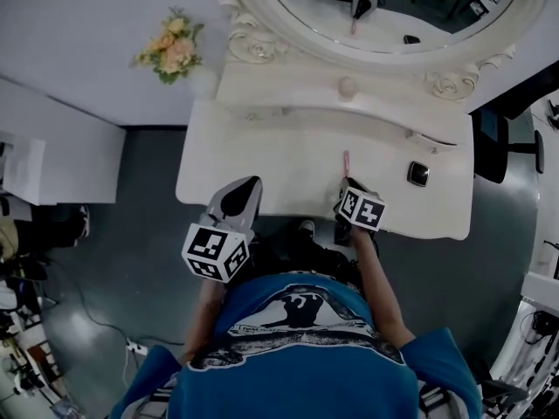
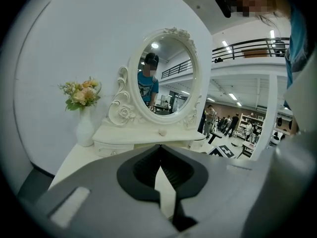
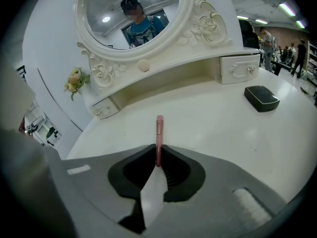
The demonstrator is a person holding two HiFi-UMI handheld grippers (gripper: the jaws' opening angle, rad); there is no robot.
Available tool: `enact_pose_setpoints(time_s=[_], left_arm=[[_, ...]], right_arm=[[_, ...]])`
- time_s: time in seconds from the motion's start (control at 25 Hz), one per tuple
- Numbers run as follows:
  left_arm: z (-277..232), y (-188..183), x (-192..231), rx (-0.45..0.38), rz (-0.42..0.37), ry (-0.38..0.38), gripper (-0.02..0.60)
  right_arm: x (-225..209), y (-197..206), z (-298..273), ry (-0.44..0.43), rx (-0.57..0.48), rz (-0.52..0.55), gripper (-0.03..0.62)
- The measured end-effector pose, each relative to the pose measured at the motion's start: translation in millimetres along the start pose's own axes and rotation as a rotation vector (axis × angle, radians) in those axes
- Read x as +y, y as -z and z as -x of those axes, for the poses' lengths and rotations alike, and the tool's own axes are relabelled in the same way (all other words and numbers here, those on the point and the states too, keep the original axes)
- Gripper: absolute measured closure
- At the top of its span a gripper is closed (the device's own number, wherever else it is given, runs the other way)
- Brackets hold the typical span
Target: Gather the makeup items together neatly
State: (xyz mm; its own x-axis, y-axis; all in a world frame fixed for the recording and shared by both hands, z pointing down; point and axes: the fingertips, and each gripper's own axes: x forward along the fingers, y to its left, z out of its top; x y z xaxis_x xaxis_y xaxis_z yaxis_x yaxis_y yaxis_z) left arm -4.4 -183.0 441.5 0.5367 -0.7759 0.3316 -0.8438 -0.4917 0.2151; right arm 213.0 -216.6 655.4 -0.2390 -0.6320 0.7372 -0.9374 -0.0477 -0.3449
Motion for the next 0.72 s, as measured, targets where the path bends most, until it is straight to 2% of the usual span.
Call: enact_pose_setpoints(time_s=[0.2,0.44,0.6,0.72], left_arm=[[-7,-7,-6,-0.015,0.007,0.011,0.571],[-14,4,-13,0.005,0.031,0.028,0.571],[-19,7,-20,0.017,0.032,0.059,0.571],[-22,7,-22,0.025,0.026,0.076,0.571]], right_arm=[[-4,-2,-4,0.024,0.009,0.014,0.556],[-3,-2,-5,0.028,0.004,0.033,0.554],[-4,-3,-4,-0.002,0.014,0.006,0.551],[-1,-3,-2,-0.052,0.017,-0.041,0.512]])
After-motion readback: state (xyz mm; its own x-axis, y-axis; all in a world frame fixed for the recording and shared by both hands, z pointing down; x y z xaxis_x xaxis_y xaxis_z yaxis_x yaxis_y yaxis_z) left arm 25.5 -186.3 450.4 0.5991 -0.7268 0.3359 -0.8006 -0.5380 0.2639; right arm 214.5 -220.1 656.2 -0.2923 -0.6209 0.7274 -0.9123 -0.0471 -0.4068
